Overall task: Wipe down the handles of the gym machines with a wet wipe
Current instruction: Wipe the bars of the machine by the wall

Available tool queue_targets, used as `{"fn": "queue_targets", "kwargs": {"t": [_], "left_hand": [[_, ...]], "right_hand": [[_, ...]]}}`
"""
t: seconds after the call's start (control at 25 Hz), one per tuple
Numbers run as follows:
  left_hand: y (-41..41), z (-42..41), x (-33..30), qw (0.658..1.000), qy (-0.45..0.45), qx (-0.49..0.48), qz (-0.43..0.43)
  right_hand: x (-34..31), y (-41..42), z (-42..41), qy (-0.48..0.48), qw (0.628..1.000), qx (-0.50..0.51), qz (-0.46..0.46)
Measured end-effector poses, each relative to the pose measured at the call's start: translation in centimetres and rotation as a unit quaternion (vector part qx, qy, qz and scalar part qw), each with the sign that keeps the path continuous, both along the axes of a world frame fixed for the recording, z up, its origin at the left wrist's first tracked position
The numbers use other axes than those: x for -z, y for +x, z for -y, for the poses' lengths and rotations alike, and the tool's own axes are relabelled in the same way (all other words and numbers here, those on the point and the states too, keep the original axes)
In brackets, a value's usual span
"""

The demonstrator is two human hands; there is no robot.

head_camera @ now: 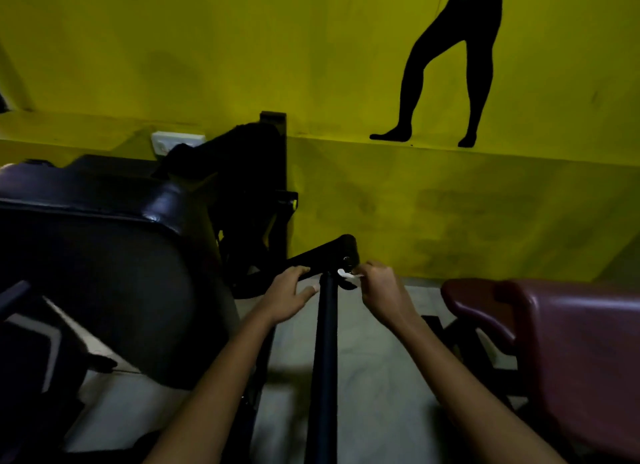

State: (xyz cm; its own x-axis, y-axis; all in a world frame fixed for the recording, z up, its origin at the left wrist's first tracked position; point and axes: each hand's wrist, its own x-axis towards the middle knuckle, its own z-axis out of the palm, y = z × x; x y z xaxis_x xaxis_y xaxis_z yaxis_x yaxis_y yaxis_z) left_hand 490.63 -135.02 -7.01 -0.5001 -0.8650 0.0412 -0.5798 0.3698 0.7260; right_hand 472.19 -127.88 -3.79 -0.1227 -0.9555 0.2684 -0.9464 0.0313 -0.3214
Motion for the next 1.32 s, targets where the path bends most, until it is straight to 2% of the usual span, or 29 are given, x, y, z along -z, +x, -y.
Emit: {"fn": "queue_targets", "kwargs": {"t": [0.32,0.44,0.6,0.72,0.88,1.04,1.2,1.32], "left_hand": [[-3.5,3.2,5.7,0.989,0.097,0.026,-0.107],[-4.6,3.6,6.6,0.98,0.145,0.008,-0.138],[-5.2,3.7,7.0,0.971,0.18,-0.013,-0.155],[-5.3,3.1,7.2,0.967,0.188,-0.018,-0.169],[-5.5,2.5,7.2,0.967,0.18,-0.034,-0.178],[-5.0,1.8,7.1,0.973,0.163,-0.02,-0.162],[-4.1,0.5,6.8,0.975,0.154,-0.008,-0.162],[-3.3,-0.6,6.7,0.972,0.158,0.005,-0.177]], "right_hand": [[3.0,4.4,-0.2,-0.008,0.992,0.124,0.01],[4.3,5.5,0.0,0.0,0.994,0.11,0.004],[5.3,6.8,-0.3,0.047,0.994,0.089,0.048],[5.7,6.4,-1.6,0.031,0.998,0.049,0.02],[5.1,7.0,-1.8,0.057,0.994,0.083,0.043],[5.3,7.8,-3.6,0.082,0.994,0.043,-0.049],[4.8,8.4,-3.9,0.074,0.993,0.068,-0.056],[4.5,9.3,-5.4,0.062,0.993,0.039,-0.089]]}}
